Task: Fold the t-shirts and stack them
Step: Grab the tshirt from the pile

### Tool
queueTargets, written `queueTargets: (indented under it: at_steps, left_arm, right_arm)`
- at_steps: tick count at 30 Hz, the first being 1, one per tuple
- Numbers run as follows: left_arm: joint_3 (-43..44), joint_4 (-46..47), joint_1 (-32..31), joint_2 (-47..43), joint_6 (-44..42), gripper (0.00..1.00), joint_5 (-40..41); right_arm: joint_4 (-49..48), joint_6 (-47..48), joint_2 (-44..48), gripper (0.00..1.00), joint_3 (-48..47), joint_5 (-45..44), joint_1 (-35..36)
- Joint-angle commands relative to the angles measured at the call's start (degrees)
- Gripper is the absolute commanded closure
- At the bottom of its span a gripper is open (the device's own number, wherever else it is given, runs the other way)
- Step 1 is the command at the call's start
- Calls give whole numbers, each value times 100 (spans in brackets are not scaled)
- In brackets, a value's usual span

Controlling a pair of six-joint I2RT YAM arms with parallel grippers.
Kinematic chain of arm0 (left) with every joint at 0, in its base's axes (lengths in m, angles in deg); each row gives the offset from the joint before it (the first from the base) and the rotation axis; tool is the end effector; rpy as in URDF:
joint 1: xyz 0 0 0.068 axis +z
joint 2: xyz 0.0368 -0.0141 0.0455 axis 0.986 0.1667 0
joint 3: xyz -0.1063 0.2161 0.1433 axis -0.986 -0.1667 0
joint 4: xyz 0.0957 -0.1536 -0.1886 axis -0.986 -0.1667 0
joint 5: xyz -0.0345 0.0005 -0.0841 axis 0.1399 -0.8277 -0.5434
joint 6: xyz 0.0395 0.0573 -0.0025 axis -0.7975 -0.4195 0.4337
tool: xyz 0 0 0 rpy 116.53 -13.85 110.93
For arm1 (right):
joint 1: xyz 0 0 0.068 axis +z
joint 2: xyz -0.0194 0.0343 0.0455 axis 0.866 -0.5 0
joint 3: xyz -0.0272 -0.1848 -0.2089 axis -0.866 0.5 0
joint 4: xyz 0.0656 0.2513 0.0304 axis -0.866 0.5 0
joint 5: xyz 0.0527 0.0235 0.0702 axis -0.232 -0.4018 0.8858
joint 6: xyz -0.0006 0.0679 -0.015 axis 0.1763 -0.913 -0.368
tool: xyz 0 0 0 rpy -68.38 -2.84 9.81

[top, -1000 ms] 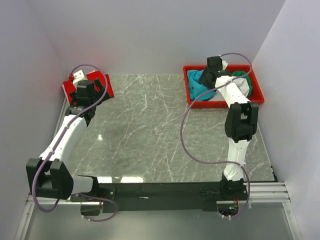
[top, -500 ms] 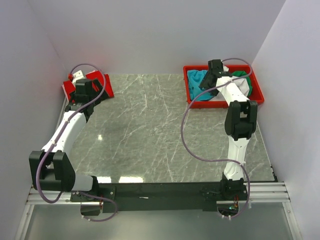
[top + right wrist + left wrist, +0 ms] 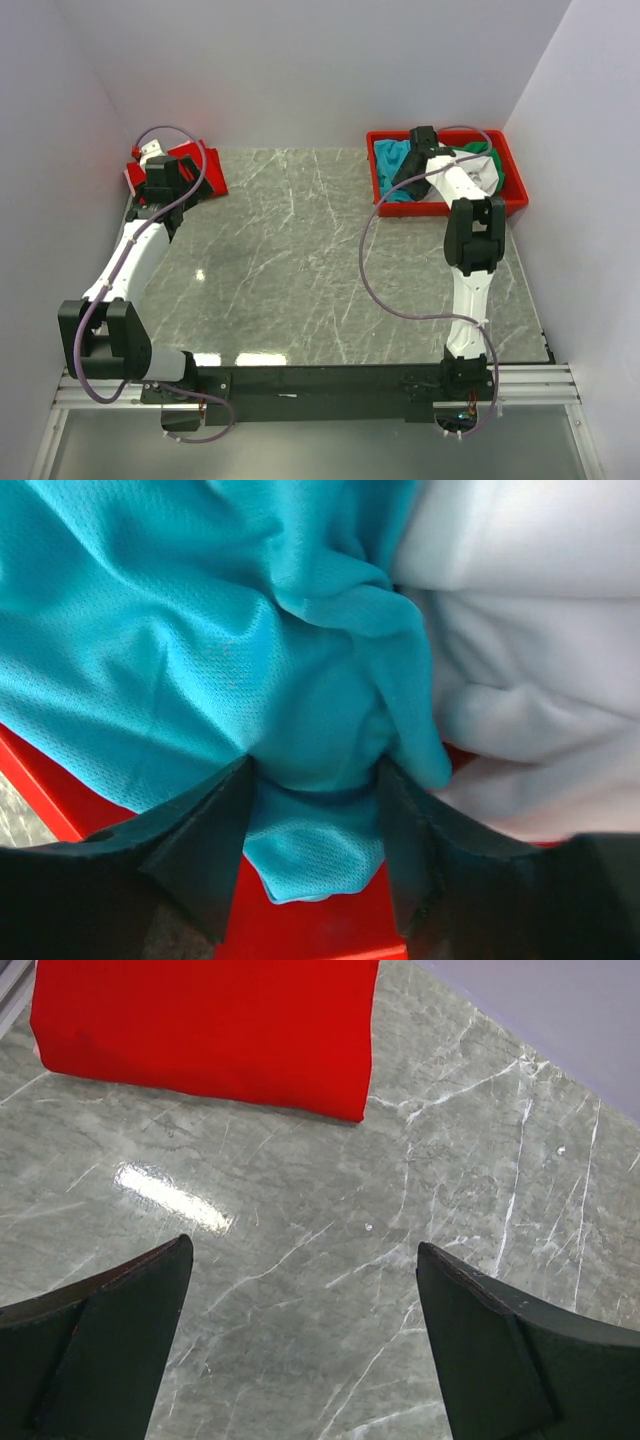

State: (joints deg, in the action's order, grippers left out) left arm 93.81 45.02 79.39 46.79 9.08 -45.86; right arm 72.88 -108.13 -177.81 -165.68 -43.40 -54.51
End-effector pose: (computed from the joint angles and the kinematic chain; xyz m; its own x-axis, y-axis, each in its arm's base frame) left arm 0.3295 0.0069 0.3074 -0.3507 -0.4921 -0.7967 -0.4140 0.8446 -0.3395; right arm 0.5053 0.0428 0.1964 -0.7265 0.4711 -0.5002 0.4199 0.8806 0.2195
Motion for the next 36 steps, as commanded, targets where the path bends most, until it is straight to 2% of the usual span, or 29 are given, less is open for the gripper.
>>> queueTargets:
  at_steps: [1, 6, 7, 10, 15, 21, 25, 32, 36]
  left_arm:
    - [278, 131, 49, 47, -18, 1, -135]
    - [287, 131, 84, 65, 0, 1, -161]
    - [287, 131, 84, 73, 0, 1, -161]
    - [314, 131, 84, 65, -9, 1, -187]
    - [314, 140, 75, -58, -9, 1, -258]
    - [287, -9, 84, -190, -18, 1, -477]
    - [358, -272, 84, -208, -61, 5, -855]
    - [-72, -177, 84, -839, -132, 7, -1531]
    - [-257, -132, 84, -1121, -1, 8, -1646]
  right_arm:
    - [45, -27, -208, 44, -427, 235, 109]
    - [133, -63, -376, 73, -761, 332, 109]
    - [133, -62, -359, 85, -805, 358, 109]
    - [142, -71, -236, 99, -990, 332, 101]
    - [-138, -220, 317, 100, -938, 244, 109]
    - [-727, -160, 1503, 100, -394, -19, 188]
    - [-956, 51, 2356, 100, -59, -256, 364]
    - [-921, 780, 3437, 100, 222, -792, 1023]
    - [-913, 1010, 4183, 100, 477, -837, 1575]
